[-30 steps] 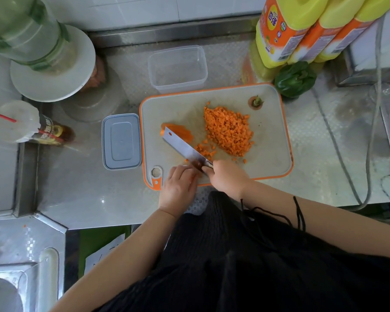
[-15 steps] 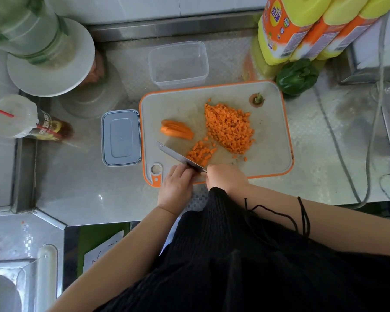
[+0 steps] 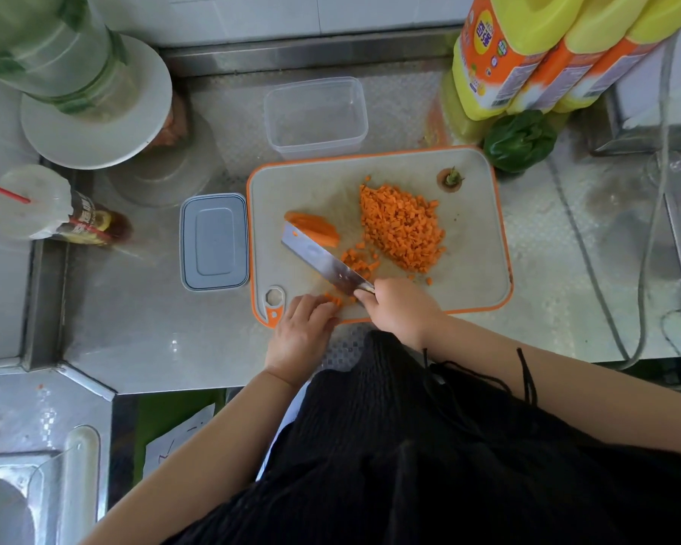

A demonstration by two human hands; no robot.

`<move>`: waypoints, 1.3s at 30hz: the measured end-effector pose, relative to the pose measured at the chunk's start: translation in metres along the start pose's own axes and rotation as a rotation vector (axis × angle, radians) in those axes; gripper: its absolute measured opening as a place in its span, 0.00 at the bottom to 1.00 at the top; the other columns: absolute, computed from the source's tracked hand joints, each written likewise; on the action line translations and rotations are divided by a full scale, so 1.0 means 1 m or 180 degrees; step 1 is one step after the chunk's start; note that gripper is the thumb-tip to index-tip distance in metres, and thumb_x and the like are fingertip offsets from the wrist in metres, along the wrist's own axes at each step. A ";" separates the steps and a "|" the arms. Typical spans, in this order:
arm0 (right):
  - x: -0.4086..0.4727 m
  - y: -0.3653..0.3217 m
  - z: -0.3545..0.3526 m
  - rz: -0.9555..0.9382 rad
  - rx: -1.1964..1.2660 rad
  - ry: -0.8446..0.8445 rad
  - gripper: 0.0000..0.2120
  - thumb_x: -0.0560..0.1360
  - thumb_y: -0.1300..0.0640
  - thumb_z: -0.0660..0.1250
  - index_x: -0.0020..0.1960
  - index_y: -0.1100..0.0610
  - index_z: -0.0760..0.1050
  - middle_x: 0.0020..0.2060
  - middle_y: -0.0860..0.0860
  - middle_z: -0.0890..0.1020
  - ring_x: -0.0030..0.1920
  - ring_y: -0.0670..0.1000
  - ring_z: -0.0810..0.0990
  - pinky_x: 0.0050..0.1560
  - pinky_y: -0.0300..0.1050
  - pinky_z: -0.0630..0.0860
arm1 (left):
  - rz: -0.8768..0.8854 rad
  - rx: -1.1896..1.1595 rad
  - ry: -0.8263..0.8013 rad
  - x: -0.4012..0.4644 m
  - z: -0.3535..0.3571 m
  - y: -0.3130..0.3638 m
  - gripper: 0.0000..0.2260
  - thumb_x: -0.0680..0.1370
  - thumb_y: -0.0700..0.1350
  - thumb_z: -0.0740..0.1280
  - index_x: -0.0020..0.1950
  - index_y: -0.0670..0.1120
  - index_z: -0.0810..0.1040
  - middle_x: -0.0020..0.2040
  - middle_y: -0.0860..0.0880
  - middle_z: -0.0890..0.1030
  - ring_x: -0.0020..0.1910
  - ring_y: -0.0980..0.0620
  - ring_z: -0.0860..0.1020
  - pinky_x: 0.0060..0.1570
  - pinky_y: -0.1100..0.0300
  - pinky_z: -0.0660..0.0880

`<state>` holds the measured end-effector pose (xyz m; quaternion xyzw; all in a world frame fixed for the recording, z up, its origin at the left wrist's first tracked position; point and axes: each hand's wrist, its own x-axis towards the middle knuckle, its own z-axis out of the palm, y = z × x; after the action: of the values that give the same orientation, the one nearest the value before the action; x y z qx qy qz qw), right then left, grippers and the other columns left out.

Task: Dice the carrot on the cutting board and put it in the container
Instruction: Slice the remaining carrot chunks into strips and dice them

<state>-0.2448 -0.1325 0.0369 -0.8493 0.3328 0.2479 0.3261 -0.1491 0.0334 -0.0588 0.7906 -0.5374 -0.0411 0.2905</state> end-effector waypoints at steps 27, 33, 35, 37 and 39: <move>0.022 -0.010 0.009 0.0018 0.0081 0.0100 0.16 0.81 0.45 0.54 0.44 0.56 0.68 0.33 0.50 0.72 0.35 0.53 0.74 0.30 0.45 0.65 | -0.0243 0.0097 -0.0317 0.018 0.000 0.010 0.10 0.76 0.41 0.62 0.49 0.41 0.82 0.49 0.44 0.81 0.45 0.42 0.79 0.40 0.51 0.79; 0.011 -0.013 0.003 -0.0095 -0.0276 0.0048 0.16 0.82 0.46 0.53 0.46 0.57 0.67 0.33 0.50 0.70 0.36 0.54 0.71 0.35 0.46 0.67 | -0.0125 0.0088 -0.0028 0.012 -0.003 0.008 0.09 0.77 0.42 0.63 0.45 0.40 0.81 0.45 0.44 0.80 0.42 0.43 0.76 0.37 0.50 0.77; 0.008 -0.019 0.007 -0.0048 -0.0496 0.0081 0.16 0.82 0.46 0.54 0.49 0.58 0.71 0.35 0.51 0.72 0.37 0.54 0.72 0.36 0.46 0.67 | -0.0140 0.0124 -0.0073 0.012 -0.002 0.007 0.08 0.76 0.41 0.63 0.45 0.40 0.81 0.44 0.44 0.79 0.40 0.43 0.75 0.34 0.50 0.76; 0.007 -0.022 0.010 -0.0051 -0.0647 0.0148 0.17 0.82 0.46 0.54 0.52 0.60 0.72 0.37 0.52 0.73 0.39 0.55 0.73 0.36 0.45 0.67 | -0.0177 0.0140 -0.0134 0.011 0.000 0.006 0.07 0.75 0.41 0.63 0.45 0.41 0.80 0.43 0.44 0.79 0.42 0.45 0.73 0.33 0.51 0.76; 0.008 -0.021 0.010 -0.0084 -0.0686 0.0071 0.17 0.82 0.47 0.54 0.51 0.60 0.72 0.34 0.50 0.70 0.37 0.54 0.72 0.36 0.45 0.67 | -0.0187 0.0150 -0.0189 0.012 0.002 0.005 0.08 0.75 0.41 0.63 0.45 0.41 0.81 0.44 0.44 0.79 0.42 0.45 0.74 0.35 0.51 0.76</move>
<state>-0.2263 -0.1164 0.0335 -0.8865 0.2967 0.2685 0.2325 -0.1487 0.0209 -0.0549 0.8111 -0.5232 -0.0604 0.2544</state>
